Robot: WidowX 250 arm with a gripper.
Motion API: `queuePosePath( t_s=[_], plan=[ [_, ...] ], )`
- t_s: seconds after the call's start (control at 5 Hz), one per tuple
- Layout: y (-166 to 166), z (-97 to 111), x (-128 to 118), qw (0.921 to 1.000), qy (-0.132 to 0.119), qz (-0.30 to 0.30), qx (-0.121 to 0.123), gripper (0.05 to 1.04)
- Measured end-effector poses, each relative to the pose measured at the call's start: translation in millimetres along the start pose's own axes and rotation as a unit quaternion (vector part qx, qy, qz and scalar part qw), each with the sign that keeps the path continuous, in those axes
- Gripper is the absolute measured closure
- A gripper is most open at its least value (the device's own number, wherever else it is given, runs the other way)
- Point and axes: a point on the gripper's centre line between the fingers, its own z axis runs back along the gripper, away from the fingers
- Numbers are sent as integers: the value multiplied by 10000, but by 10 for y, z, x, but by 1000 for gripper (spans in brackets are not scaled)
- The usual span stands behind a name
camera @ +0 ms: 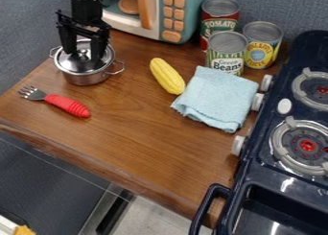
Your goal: Removed silver pot lid from pot and put in the bottom middle of table
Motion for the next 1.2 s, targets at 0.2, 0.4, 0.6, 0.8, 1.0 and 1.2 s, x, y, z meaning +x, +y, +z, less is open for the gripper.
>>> queuePosePath(
  t_s=[0.2, 0.4, 0.6, 0.8, 1.0, 1.2],
  plan=[
    [-15, 4, 12, 10000, -34, -20, -50, 147],
    [-14, 6, 27, 9998, -132, 21, -158, 431],
    [-5, -6, 21, 9995, -172, 35, -256, 717],
    [-9, -7, 16, 9993, -181, 32, -325, 810],
    [-17, -8, 8, 9991, -171, 8, -385, 810],
    [-47, 18, -27, 9989, -168, -75, -426, 810]
  ],
)
